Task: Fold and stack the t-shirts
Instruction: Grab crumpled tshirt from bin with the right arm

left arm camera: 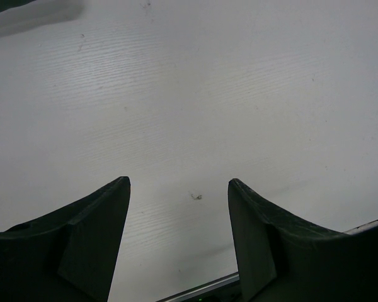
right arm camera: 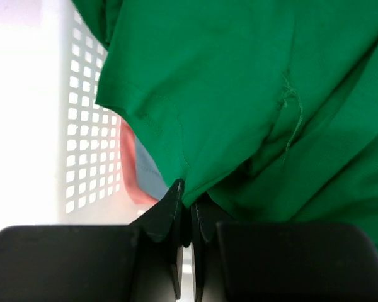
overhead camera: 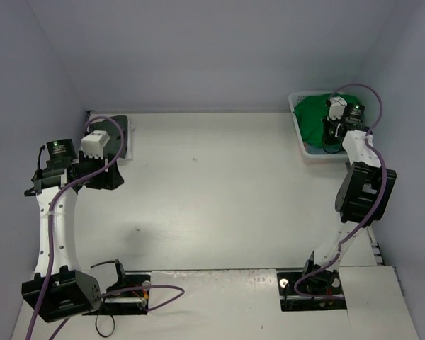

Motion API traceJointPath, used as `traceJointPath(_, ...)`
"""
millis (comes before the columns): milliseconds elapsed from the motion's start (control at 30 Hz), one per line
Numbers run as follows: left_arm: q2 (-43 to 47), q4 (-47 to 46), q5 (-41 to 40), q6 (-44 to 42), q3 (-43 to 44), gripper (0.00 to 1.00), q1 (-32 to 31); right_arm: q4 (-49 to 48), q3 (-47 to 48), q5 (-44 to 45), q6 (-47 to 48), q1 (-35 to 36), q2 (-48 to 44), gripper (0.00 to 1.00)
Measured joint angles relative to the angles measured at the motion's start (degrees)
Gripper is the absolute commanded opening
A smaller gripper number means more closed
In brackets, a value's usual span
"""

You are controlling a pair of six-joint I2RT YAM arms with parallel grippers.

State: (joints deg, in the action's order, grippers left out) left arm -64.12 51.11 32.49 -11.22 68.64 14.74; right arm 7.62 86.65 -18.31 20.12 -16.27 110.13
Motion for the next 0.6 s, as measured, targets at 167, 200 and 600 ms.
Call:
traceJointPath(167,0.0,0.0,0.0,0.0,0.0,0.58,0.0,5.7,2.8,-0.1,3.4,2.1,-4.5,0.00)
traceJointPath(200,0.0,0.0,0.0,0.0,0.0,0.58,0.0,7.0,3.6,-0.1,4.3,3.1,-6.4,0.00)
traceJointPath(600,0.0,-0.2,1.3,0.0,-0.1,0.58,0.0,17.5,22.5,-2.8,9.3,24.2,-37.6,0.00)
